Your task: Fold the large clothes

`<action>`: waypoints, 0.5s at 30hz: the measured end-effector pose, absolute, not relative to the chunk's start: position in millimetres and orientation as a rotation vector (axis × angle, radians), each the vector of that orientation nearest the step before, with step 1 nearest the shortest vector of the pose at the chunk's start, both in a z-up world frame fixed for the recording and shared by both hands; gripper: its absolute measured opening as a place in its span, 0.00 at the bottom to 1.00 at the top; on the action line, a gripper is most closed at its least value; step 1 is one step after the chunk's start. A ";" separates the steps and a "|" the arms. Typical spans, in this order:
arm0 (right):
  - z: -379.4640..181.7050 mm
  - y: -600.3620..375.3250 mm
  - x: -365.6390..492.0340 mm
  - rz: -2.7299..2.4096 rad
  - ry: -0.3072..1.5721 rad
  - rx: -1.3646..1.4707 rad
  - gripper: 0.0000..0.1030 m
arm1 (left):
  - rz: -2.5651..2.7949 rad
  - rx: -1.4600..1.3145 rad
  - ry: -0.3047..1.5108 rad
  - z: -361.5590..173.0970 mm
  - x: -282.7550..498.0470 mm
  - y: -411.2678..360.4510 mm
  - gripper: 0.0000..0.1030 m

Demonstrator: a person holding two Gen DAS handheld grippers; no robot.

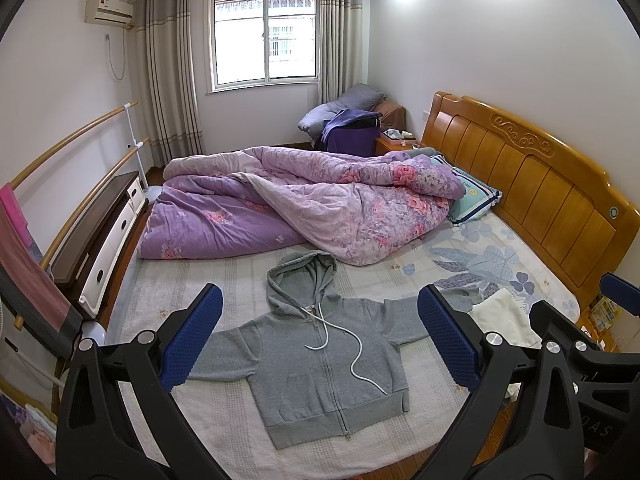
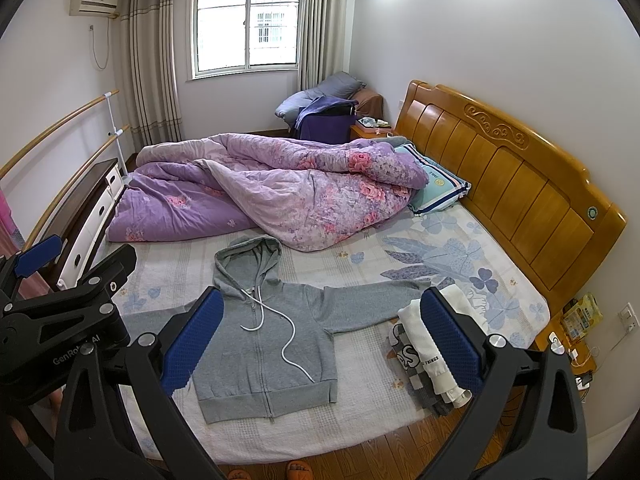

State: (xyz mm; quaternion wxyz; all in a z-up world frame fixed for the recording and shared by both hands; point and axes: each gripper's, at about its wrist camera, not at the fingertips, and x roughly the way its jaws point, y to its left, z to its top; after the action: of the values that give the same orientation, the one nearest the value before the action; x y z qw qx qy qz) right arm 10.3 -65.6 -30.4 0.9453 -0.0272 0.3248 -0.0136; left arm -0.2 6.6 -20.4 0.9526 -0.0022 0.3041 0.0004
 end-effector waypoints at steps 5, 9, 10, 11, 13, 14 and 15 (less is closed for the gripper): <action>-32.2 -65.5 10.3 -0.026 0.665 -0.053 0.92 | 0.002 -0.002 0.618 -19.5 -0.1 6.0 0.95; -38.9 -64.6 11.3 -0.025 0.671 -0.052 0.92 | 0.001 -0.004 0.622 -26.7 -1.1 9.8 0.95; -40.3 -64.6 11.7 -0.024 0.673 -0.052 0.92 | 0.002 -0.004 0.622 -28.3 -1.3 10.0 0.95; -41.0 -64.9 11.6 -0.023 0.674 -0.051 0.92 | 0.002 -0.004 0.622 -31.5 -1.2 11.3 0.95; -41.3 -64.7 12.0 -0.022 0.677 -0.054 0.92 | 0.003 -0.007 0.623 -38.1 -0.9 14.3 0.95; -42.0 -64.8 12.8 -0.021 0.678 -0.057 0.92 | 0.004 -0.008 0.625 -42.6 -2.0 15.2 0.95; -42.6 -65.8 14.4 -0.020 0.681 -0.057 0.92 | 0.006 -0.010 0.629 -46.3 -2.7 15.9 0.95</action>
State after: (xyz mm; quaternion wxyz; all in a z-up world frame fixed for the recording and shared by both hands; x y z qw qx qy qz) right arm 14.4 -65.8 -42.6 0.9421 -0.0281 0.3341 -0.0098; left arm -2.7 15.9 -46.3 0.9510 -0.0051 0.3092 0.0028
